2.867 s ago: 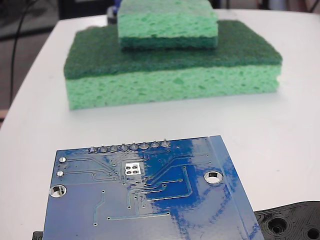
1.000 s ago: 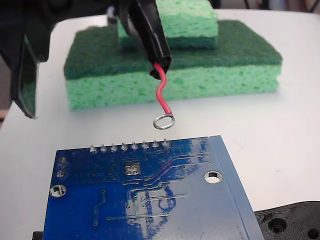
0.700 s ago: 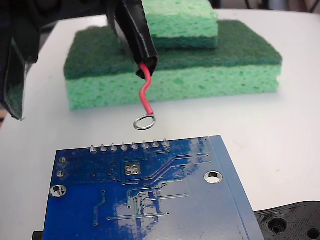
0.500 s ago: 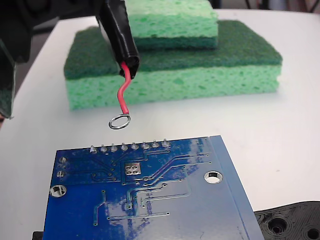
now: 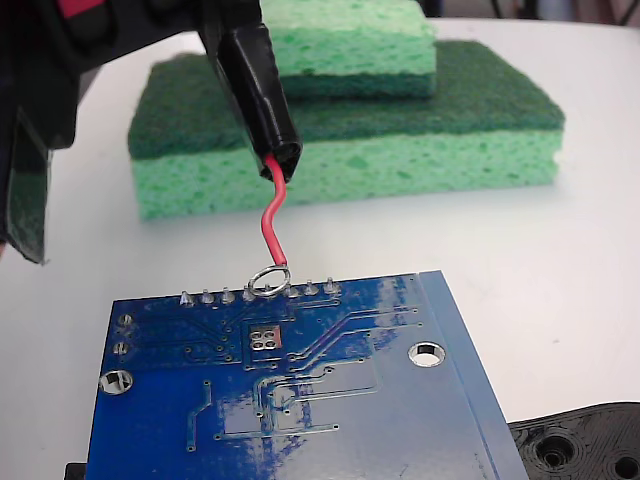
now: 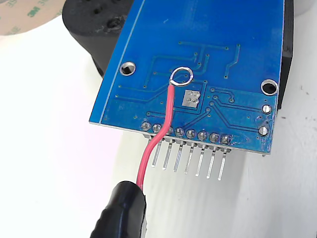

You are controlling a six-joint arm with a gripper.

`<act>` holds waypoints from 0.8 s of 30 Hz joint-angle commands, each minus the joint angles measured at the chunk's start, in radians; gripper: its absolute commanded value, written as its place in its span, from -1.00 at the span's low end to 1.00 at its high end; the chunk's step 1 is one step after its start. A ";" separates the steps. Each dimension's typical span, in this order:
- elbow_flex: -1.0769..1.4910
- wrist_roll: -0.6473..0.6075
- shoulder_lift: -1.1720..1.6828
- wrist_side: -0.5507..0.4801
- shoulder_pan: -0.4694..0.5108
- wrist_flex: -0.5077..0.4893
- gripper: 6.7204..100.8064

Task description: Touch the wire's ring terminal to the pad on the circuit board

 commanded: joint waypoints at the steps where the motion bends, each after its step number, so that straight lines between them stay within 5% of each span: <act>1: -0.003 0.002 -0.005 0.000 -0.002 -0.003 0.99; 24: -0.021 -0.003 -0.026 0.005 -0.003 0.009 0.99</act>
